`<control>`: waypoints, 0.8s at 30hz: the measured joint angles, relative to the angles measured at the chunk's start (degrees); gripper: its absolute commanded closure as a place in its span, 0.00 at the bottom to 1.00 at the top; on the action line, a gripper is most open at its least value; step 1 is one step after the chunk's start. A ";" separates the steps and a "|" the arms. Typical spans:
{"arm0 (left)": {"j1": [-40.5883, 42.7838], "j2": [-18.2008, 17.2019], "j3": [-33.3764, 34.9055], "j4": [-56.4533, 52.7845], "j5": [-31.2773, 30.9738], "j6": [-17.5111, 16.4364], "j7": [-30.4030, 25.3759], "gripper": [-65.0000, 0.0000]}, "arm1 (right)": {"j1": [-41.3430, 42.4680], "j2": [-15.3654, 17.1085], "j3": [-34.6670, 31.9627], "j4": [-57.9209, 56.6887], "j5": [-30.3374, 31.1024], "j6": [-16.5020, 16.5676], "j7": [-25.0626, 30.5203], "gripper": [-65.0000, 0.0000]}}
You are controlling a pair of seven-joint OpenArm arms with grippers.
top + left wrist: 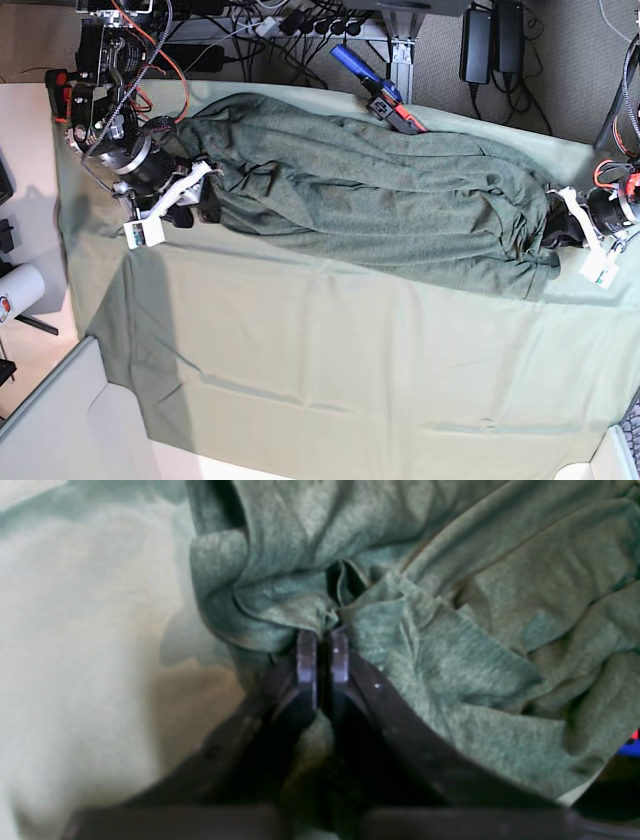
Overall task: Fold the T-shirt properly
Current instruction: 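Lift the right gripper's end and carry it toward the left gripper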
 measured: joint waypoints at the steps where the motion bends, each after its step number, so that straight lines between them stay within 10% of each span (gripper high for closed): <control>1: 0.00 0.00 0.00 0.00 -0.04 0.00 0.04 1.00 | 0.66 -0.92 0.00 0.00 1.03 0.00 -0.17 0.59; 11: 0.00 -0.15 0.00 0.00 -0.20 0.00 2.47 1.00 | 9.64 -13.42 -7.85 0.00 0.52 0.26 -1.16 0.59; 24: -0.02 -0.17 0.00 0.02 -0.68 0.00 3.56 1.00 | 17.90 -28.59 -32.98 -8.79 -23.69 0.44 6.19 0.59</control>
